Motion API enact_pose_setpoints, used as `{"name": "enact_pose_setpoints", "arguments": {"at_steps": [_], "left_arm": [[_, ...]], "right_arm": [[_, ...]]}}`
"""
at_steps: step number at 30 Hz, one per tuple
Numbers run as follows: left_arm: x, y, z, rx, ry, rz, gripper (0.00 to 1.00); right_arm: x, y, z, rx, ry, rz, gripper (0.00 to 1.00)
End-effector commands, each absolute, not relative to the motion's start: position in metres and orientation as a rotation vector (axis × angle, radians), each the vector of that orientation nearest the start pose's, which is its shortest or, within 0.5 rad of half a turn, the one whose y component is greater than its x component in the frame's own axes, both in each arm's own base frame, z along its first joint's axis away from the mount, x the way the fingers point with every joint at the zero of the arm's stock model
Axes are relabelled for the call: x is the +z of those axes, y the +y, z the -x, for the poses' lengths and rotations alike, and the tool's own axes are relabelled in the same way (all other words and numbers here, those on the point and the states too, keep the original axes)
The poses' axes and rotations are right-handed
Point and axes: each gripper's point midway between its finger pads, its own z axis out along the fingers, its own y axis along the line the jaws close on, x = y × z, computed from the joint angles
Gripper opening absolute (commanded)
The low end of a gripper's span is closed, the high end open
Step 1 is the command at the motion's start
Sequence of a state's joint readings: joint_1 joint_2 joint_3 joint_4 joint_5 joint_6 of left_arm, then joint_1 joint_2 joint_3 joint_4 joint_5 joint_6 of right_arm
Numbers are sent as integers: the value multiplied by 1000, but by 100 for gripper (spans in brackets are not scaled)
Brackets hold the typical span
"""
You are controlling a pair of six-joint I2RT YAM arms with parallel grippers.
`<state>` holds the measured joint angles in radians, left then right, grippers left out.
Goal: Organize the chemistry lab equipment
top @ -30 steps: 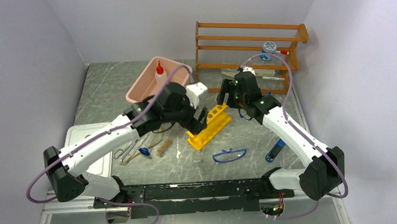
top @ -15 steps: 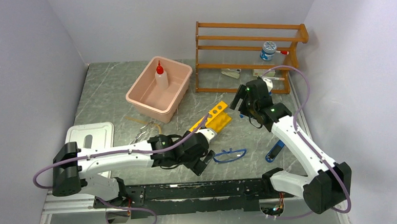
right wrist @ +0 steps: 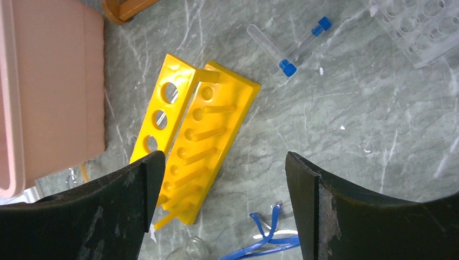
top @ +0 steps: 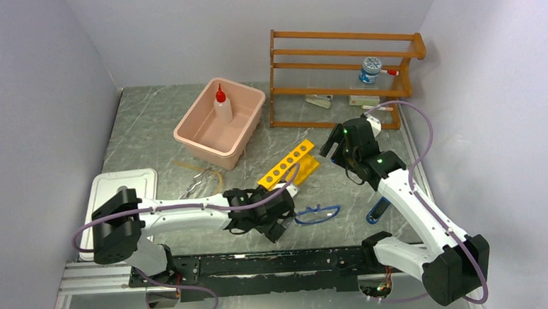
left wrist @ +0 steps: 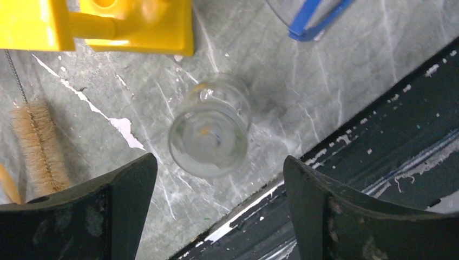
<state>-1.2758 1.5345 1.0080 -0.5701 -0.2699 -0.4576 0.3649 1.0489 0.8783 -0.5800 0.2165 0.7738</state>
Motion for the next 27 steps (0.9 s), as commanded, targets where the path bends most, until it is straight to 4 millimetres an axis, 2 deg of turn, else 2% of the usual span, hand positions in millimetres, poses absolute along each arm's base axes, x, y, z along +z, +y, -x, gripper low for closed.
{"name": "enact_pose_setpoints", "arguments": {"at_steps": [1, 5, 8, 14, 17, 20, 23, 27], "left_arm": [[75, -330, -134, -384, 2390, -970, 81], [70, -338, -136, -388, 2419, -1010, 74], [64, -335, -140, -358, 2432, -1005, 65], [51, -336, -135, -375, 2469, -1033, 52], [50, -337, -137, -359, 2471, -1040, 49], [50, -338, -139, -344, 2465, -1042, 48], [52, -340, -138, -354, 2469, -1057, 43], [69, -347, -134, -426, 2427, -1103, 36]], "right_arm": [[175, 98, -288, 357, 2199, -602, 85], [179, 98, -287, 378, 2177, -616, 84], [181, 98, -288, 380, 2172, -612, 84], [181, 98, -288, 377, 2176, -598, 84], [182, 98, -289, 372, 2174, -591, 84], [182, 99, -291, 367, 2176, -578, 84], [183, 98, -293, 357, 2174, -570, 84], [186, 98, -296, 353, 2165, -562, 84]]}}
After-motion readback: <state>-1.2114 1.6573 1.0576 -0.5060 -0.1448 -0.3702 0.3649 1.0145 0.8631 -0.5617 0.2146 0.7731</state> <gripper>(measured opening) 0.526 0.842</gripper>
